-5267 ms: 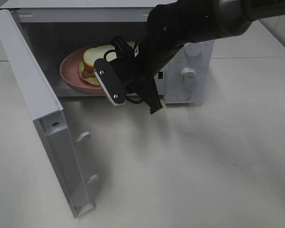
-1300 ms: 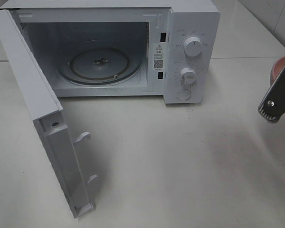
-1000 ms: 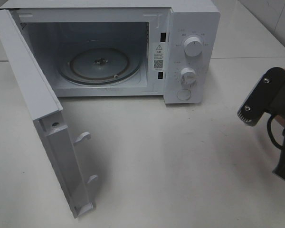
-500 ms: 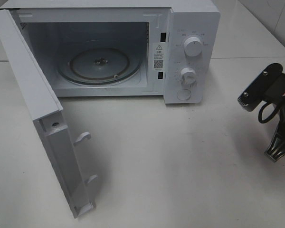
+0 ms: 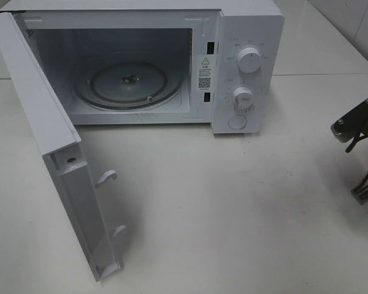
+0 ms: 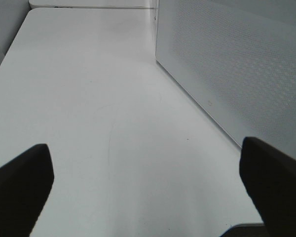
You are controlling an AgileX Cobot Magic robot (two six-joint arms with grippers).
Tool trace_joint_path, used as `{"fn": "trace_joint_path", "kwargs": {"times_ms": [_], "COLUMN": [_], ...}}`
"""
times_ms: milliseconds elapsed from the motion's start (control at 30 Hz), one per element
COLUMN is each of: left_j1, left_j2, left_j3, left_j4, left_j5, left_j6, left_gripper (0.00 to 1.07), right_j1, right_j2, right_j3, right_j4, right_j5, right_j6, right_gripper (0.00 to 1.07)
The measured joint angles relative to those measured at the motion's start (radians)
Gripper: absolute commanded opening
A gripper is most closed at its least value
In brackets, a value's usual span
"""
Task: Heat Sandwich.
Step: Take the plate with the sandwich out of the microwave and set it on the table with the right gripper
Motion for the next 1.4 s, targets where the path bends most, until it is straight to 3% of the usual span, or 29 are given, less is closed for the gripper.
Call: {"fn": "trace_joint_path", "kwargs": {"times_ms": [533,1067,1233,1400], "left_j1": [0.000,0.000,0.000,0.000], "left_j2": [0.000,0.000,0.000,0.000], "left_j3": [0.000,0.000,0.000,0.000], "left_j4": [0.000,0.000,0.000,0.000], "left_j5": [0.000,0.000,0.000,0.000], "left_j6": [0.000,0.000,0.000,0.000], "left_gripper": [0.98,0.98,0.98,0.98], "right_j1": [-0.036,-0.036,-0.036,-0.036], "right_j2": [0.187,0.190,0.190,0.159], "right_j3": [-0.002,-0.002,-0.002,-0.002], "right_j4": [-0.126,-0.133,-0.133,-0.121], "right_j5": [-0.072,-0.078,-0.078,-0.088], "right_j6": [0.174,0.187,0.188,0.189], "right_gripper": [0.01,0.06,0.12,0.25]}}
